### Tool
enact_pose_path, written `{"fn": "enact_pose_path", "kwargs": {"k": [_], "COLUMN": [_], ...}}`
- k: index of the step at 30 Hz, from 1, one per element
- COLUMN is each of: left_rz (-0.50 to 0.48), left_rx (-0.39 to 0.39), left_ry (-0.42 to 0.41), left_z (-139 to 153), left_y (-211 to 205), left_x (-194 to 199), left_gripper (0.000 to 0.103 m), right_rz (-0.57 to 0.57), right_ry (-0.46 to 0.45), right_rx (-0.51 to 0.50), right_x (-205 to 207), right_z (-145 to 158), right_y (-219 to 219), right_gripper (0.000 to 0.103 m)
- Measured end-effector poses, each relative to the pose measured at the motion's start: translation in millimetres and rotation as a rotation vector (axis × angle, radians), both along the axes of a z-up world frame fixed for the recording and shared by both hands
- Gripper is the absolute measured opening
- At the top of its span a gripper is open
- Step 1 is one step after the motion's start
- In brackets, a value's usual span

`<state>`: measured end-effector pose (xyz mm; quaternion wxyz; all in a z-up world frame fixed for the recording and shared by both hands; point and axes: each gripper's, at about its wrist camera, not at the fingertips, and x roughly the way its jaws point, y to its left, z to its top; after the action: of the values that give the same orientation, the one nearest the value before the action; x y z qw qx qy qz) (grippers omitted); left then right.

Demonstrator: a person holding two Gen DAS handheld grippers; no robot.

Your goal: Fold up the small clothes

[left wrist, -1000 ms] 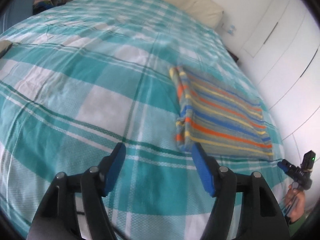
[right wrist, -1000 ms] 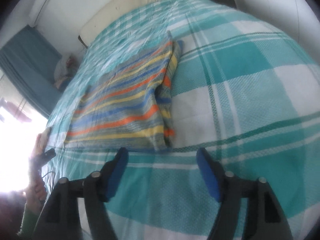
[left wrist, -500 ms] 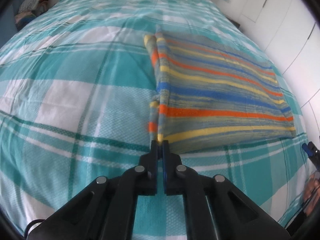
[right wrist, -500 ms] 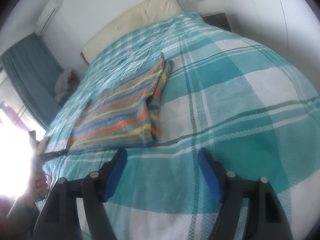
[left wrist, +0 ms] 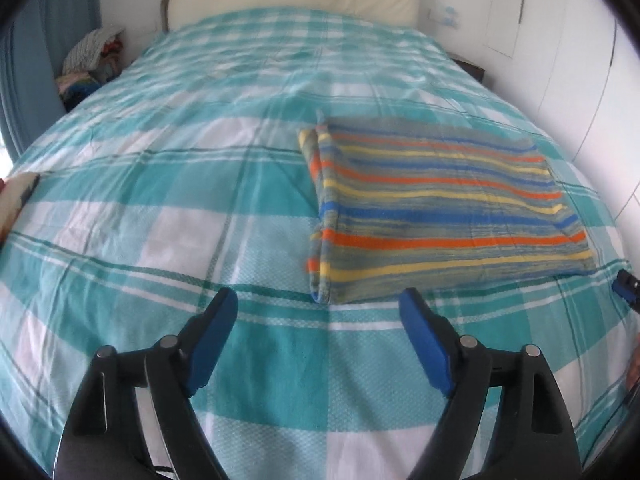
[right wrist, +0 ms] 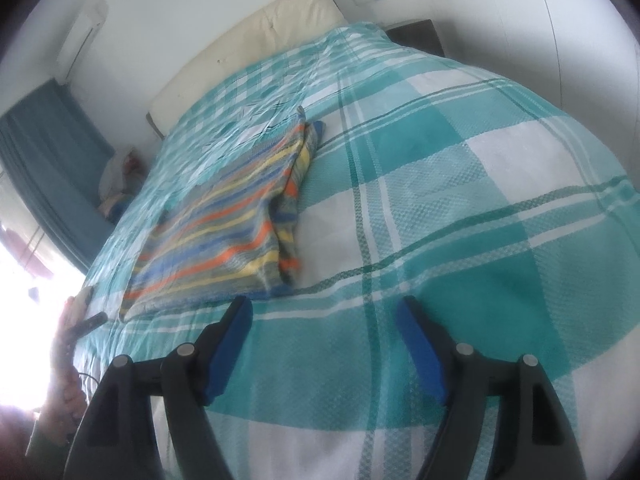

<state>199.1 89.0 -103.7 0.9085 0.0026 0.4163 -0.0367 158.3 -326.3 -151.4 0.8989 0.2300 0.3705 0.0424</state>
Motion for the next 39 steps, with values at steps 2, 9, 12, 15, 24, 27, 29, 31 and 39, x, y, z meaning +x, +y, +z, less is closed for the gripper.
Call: {"fn": "enact_pose_path", "kwargs": {"k": [2,9,12,15,24,27,29,31,39], "left_rz": [-0.014,-0.046,-0.065,-0.093,-0.281,-0.387,-0.459,-0.533,-0.651], "left_rx": [0.028,0.044,0.063,0.087,0.147,0.177,0.21,0.232,0.274], "left_ry": [-0.008,-0.027,-0.038,-0.045,-0.063,-0.074,-0.077,-0.056,-0.081], "left_z": [5,16,19,21,16,11,3,-8,-42], "left_y": [-6,-28,-41,-53,-118,-164,-202,-238,-325], "left_x": [-4,-17,-21,-25,-28,-19,-12,-3,17], "left_gripper": [0.087,0.09,0.091,0.091,0.091,0.094,0.094,0.094,0.061], "right_rz": [-0.002,0.009,0.01,0.01,0.025,0.055,0.1,0.149,0.283], "right_ry": [0.0,-0.007,-0.008,-0.015,-0.018,-0.002,0.029,0.073,0.276], "right_rx": [-0.002,-0.042,-0.036,-0.031,0.012,0.01,-0.009,0.0,0.054], "right_x": [1,-1,-2,-5,4,29,58,92,234], "right_z": [0,4,5,7,16,32,43,48,22], "right_y": [0,5,5,5,-4,-13,-17,-21,-8], "right_gripper": [0.074,0.074,0.074,0.074,0.074,0.074,0.074,0.074,0.071]}}
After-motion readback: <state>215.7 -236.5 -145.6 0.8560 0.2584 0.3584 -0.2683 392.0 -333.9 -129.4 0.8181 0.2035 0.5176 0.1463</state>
